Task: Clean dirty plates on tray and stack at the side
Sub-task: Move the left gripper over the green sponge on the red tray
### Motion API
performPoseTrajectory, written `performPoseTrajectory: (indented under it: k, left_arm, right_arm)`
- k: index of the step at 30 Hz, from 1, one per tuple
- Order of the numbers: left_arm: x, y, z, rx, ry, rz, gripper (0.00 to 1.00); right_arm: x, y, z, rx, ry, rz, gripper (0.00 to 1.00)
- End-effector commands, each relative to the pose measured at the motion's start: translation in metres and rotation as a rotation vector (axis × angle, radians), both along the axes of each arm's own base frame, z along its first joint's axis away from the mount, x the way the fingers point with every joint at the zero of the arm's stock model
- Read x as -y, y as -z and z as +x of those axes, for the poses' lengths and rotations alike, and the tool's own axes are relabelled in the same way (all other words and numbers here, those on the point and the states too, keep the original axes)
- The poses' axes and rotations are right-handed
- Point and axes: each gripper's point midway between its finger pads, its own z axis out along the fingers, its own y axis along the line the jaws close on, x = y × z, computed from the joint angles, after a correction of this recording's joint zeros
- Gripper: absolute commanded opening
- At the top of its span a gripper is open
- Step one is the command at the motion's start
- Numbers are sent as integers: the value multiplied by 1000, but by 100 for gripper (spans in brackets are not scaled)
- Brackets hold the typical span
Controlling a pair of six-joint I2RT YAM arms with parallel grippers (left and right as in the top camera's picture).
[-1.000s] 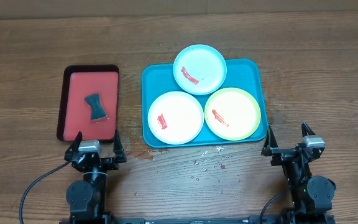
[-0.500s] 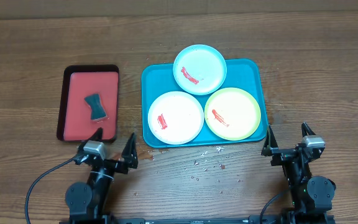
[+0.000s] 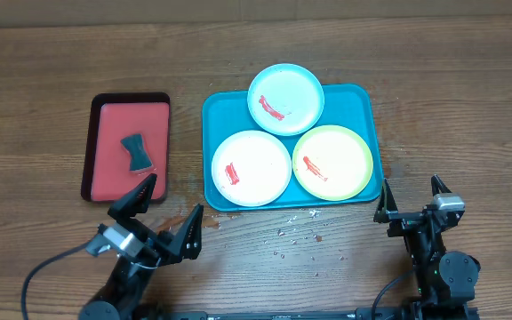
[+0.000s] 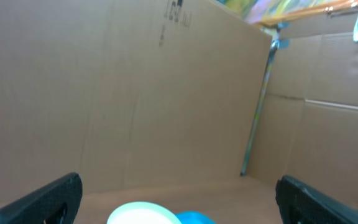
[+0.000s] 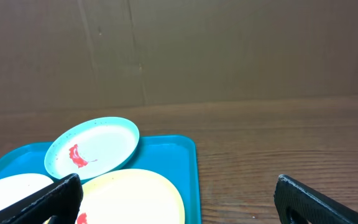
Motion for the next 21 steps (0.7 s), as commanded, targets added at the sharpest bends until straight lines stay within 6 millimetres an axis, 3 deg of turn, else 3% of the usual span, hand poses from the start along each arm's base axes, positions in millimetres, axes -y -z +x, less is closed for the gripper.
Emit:
performPoseTrajectory:
  k: [1,6,12,18,21]
  left_arm:
    - [8,-37,-12,28,11,92,100]
    - [9,-48,6,-139,-11,226,100]
    - [6,-48,49,-416,19,285,100]
    - [27,-18,74,-620,223,257,100]
    - [11,4,103,-755,123,213,100]
  right_arm:
    - [-1,2,0,3,0,3,100]
    - [-1,2,0,3,0,3,100]
    - [-1,2,0,3,0,3,100]
    - [-1,2,0,3,0,3,100]
    - [-1,2,0,3,0,3,100]
